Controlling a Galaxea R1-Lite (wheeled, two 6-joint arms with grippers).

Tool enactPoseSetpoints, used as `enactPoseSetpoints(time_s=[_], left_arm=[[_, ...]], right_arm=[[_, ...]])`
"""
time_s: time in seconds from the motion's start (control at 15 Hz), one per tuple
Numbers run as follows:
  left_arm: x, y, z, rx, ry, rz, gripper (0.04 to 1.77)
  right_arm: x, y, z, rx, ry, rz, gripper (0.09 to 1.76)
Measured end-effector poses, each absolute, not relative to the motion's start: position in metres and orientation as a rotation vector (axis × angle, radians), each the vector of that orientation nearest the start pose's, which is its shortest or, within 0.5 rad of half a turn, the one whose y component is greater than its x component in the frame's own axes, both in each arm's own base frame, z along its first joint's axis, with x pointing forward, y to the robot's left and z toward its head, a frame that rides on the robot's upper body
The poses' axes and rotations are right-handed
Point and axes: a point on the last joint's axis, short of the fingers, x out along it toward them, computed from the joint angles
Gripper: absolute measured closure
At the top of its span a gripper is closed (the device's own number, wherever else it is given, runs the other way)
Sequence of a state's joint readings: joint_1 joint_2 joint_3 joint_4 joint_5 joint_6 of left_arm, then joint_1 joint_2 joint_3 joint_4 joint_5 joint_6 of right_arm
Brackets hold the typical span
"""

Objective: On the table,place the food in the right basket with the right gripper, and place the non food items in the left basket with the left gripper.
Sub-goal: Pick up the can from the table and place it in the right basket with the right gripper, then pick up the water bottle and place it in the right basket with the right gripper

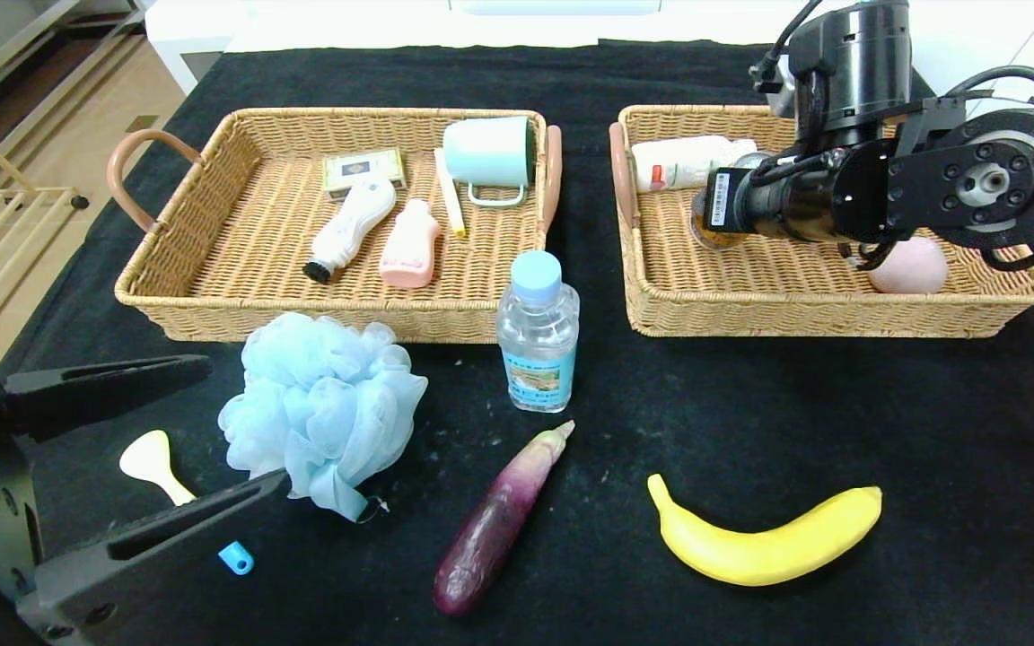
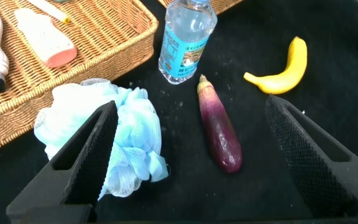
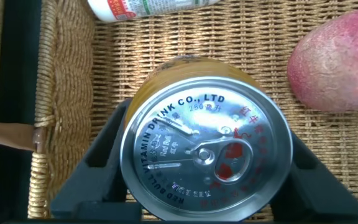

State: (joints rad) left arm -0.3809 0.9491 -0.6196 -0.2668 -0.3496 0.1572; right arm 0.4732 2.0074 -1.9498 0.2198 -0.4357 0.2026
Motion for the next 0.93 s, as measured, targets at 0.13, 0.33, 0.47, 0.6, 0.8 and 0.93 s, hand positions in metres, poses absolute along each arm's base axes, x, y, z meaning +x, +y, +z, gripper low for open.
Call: enactPoseSetpoints(time_s=[0.13,0.33,0.47,0.6,0.8,0.93], left_arm=[[0.105,-0.050,0.252,0.151,0.007,-0.733,0.09],[0.105,-0.050,0.252,0.151,0.008,-0.734,0.09],[0.105,-0.050,0.252,0.151,0.008,-0.734,0.09],[0.105,-0.051,0.252,0.151,0.011,-0.736,0.09],[0.106,-0.051,0.251,0.152,0.017,-0.739,0.09],[0.106,-0.051,0.251,0.160,0.015,-0.740,0.09]], right_arm=[[0.362,0.175,0.310,0.081,0.250,0.012,0.49],[0.362,0.174,0.310,0.079,0.255,0.010,0.38],[0.362,0.174,0.309,0.077,0.257,0.010,0.33],[0.359,0.175,0.311,0.075,0.261,0.013,0.29],[0.344,0.177,0.313,0.059,0.286,0.032,0.24],[0.327,0.179,0.315,0.048,0.297,0.057,0.22]])
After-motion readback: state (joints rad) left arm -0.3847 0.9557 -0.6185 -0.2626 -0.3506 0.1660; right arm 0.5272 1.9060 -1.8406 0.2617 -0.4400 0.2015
